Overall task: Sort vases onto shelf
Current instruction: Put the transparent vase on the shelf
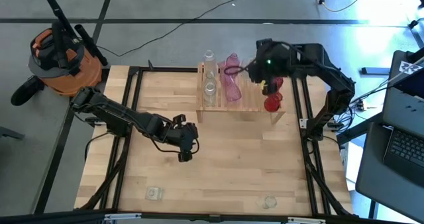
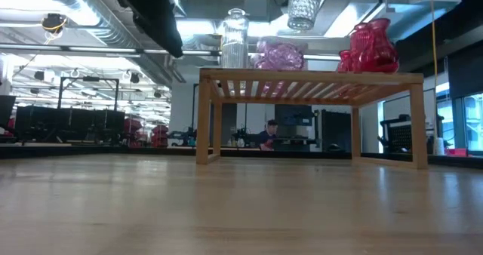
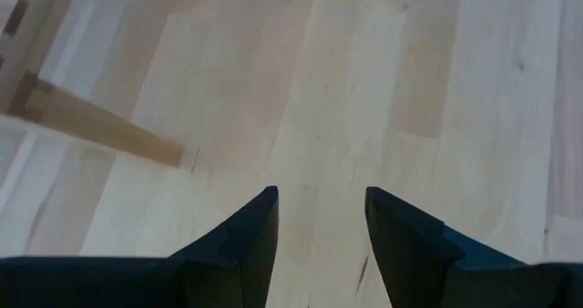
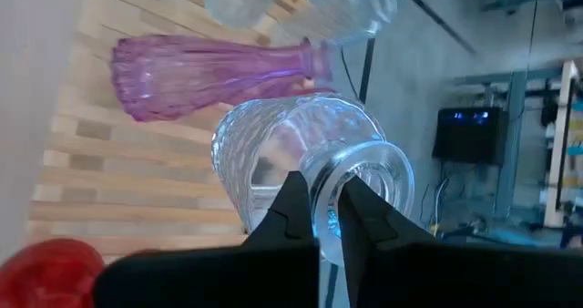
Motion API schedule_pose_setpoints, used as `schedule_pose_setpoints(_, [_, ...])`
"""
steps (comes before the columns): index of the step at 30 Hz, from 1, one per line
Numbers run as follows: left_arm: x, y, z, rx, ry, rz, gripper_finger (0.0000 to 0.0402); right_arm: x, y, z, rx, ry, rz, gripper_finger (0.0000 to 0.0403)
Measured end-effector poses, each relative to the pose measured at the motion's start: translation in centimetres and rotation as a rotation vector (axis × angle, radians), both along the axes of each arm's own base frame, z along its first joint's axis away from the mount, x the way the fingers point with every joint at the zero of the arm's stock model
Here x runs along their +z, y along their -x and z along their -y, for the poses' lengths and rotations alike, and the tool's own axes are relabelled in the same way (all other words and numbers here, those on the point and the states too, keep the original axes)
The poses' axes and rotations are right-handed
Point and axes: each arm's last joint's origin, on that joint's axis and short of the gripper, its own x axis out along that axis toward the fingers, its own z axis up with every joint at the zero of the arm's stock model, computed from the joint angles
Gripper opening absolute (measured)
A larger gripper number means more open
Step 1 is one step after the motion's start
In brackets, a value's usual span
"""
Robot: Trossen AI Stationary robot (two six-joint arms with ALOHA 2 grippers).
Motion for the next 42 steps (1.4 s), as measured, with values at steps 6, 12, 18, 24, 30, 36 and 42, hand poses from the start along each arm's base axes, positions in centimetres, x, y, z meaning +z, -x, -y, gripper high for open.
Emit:
schedule_pose_setpoints(6, [0.0,0.0,0.0,0.02,-0.008,0.007,0.0158,0.4,0.3,-0.5,-0.018,0.022,0.019,0.0])
schedule_pose_setpoints(12, [0.1,-0.2,0.0,0.022,-0.007,0.03,0.0158,0.9,1.0,-0.9,-0.029,0.036,0.045,0.0])
schedule_pose_setpoints(18, [0.2,-0.3,0.0,0.044,0.013,0.05,0.0158,1.1,1.4,-0.9,-0.047,0.038,0.058,0.0])
schedule_pose_setpoints(24, [0.3,-0.4,0.1,0.066,0.031,0.064,0.0158,1.1,1.4,-0.9,-0.044,0.036,0.059,0.0])
schedule_pose_setpoints(30, [0.3,-0.3,0.5,0.059,0.018,0.07,0.0158,1.1,1.4,-0.8,-0.059,0.051,0.057,0.0])
schedule_pose_setpoints(36, [0.3,-0.2,0.6,0.066,-0.002,0.078,0.0158,0.6,1.5,1.0,-0.162,0.025,0.063,0.0])
schedule_pose_setpoints(42, [0.3,-0.2,0.5,0.076,-0.022,0.085,0.0158,-0.7,1.2,4.0,-0.26,-0.003,0.06,0.0])
